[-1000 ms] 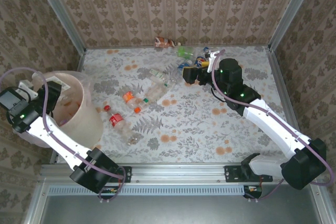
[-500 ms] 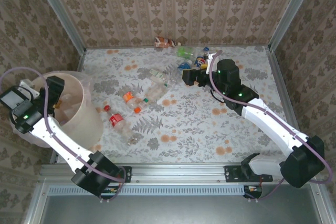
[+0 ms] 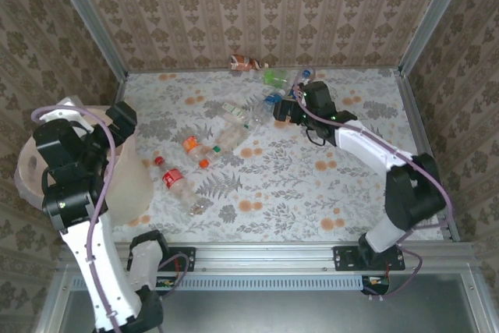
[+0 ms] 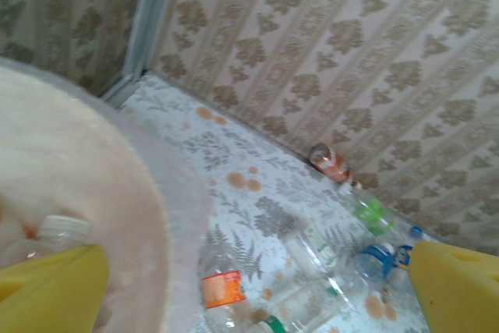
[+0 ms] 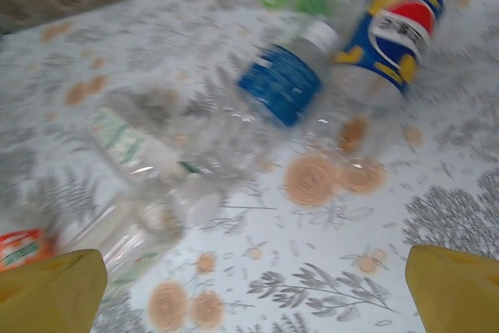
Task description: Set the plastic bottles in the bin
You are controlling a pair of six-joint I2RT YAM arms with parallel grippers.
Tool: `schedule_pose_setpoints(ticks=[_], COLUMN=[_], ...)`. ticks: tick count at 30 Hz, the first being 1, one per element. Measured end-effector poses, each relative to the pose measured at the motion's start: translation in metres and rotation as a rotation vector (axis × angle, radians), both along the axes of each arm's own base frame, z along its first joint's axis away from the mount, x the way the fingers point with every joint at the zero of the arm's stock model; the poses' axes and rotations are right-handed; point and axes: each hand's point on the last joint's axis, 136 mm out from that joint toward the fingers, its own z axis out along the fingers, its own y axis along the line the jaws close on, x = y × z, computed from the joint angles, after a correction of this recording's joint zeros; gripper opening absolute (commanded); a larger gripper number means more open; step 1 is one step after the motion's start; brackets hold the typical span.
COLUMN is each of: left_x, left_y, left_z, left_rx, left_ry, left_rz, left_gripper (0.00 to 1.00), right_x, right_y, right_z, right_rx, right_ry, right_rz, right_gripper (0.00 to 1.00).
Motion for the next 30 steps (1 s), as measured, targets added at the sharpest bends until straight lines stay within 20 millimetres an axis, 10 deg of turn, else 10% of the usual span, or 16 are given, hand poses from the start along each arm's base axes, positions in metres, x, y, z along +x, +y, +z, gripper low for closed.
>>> schedule_pose_setpoints(ticks=[13, 30], left_x=[0.065, 0.085], left_y=[-0.157, -0.155], left_z=[-0.063, -0.072], left_rx=[0.141, 0.252], left_ry=[0.176, 0.197], left_rz=[-0.535, -0.472], left_gripper=[1.0, 1.0], right_x=[0.088, 0.105], right_y=[-0.021, -0.038], right_z=[-0.083, -0.132], right_rx=[-0.034, -0.151], right_ry=[0.18, 0.265], right_rz=[-0.244, -0.356], right_gripper=[0.89, 0.57])
